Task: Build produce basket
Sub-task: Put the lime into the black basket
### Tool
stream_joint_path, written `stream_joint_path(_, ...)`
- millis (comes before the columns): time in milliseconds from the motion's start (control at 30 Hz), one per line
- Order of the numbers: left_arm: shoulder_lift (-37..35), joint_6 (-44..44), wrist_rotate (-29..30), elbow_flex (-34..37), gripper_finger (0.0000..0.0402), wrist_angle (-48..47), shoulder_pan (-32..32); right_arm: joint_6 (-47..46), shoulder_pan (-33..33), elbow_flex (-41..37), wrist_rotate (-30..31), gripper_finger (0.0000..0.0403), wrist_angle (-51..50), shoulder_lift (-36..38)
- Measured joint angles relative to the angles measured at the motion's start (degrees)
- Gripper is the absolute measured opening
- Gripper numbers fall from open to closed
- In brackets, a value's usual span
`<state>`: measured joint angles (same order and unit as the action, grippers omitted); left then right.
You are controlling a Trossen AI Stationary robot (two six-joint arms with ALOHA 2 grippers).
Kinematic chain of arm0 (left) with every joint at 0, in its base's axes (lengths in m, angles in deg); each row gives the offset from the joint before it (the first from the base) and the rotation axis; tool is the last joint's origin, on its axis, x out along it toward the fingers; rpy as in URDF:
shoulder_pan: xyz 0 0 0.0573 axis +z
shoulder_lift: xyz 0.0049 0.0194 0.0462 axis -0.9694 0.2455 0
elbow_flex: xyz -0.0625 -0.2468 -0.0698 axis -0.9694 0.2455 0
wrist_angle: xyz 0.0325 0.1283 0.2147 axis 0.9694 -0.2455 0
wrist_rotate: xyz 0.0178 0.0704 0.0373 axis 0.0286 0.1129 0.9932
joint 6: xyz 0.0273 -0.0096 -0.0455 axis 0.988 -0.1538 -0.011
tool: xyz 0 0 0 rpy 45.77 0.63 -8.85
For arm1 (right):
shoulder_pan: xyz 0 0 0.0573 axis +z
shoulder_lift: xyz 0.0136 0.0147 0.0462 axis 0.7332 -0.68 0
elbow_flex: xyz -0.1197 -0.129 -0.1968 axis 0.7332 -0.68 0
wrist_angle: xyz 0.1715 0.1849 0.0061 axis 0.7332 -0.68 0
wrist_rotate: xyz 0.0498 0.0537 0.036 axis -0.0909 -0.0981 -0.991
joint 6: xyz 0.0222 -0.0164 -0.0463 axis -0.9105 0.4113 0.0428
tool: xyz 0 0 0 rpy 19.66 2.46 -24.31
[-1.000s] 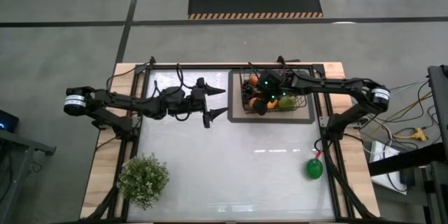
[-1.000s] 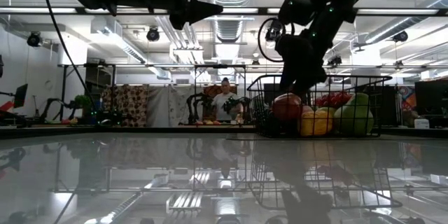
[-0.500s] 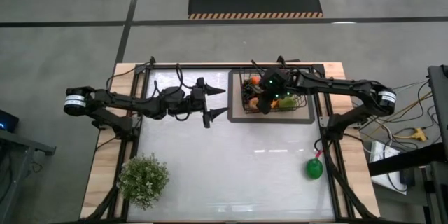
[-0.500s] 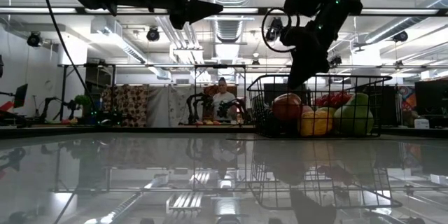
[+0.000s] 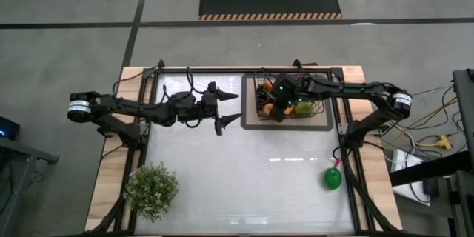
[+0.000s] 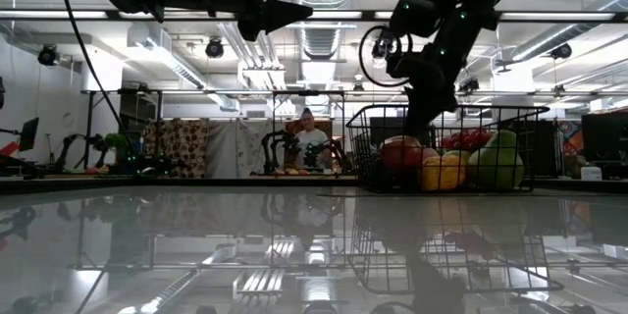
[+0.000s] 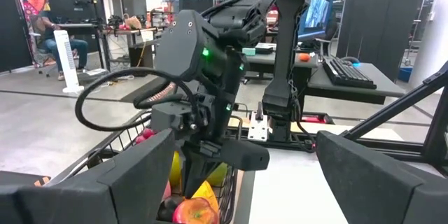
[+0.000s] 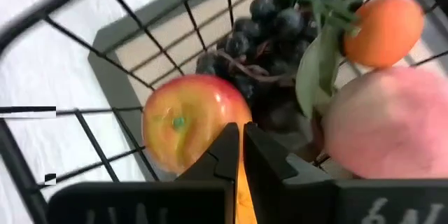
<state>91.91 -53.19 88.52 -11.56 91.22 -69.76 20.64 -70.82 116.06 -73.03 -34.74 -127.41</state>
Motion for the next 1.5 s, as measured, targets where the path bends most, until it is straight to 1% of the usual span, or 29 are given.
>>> stream_joint_path(133,0.0,0.0,0.0,0.0,0.0329,0.0,0.0,0.3,0.0,3.1,0.6,0.0013,-2.9,0.7)
stream_joint_path(333,0.0,0.0,0.0,0.0,0.0329,0.0,0.0,-0.3,0.9,13.1,3.6,0.0013,-17.2,1.1)
stream_joint_path(467,0.0,-0.1,0.0,0.0,0.0329,0.0,0.0,-3.7,3.7,18.3,3.2,0.0013,-25.2,2.2)
stream_joint_path(567,0.0,-0.1,-0.3,0.0,0.0329,0.0,0.0,-9.0,7.2,21.0,3.3,0.0013,-30.5,3.4)
stream_joint_path(733,0.0,0.1,-0.3,0.0,0.0329,0.2,0.0,-20.8,15.7,21.9,2.4,0.0013,-34.0,5.9)
stream_joint_path(800,0.0,0.1,-0.3,-0.3,0.0329,0.1,0.0,-26.4,19.7,21.2,0.9,0.0013,-34.5,6.6)
stream_joint_path(967,0.0,2.8,-0.3,-1.1,0.0329,0.3,0.0,-41.3,30.6,19.5,-1.0,0.0013,-34.6,6.9)
stream_joint_path(1167,0.0,3.6,-0.3,-2.1,0.0329,0.6,0.0,-60.6,42.5,18.2,-3.3,0.0009,-34.7,6.7)
stream_joint_path(1333,0.0,6.2,-0.3,-2.0,0.0329,2.8,0.0,-77.1,50.4,15.5,-5.9,0.0009,-34.7,6.7)
stream_joint_path(1500,0.0,8.9,-0.3,-2.1,0.0329,3.8,0.0,-91.5,55.7,10.3,-11.8,0.0008,-35.0,6.8)
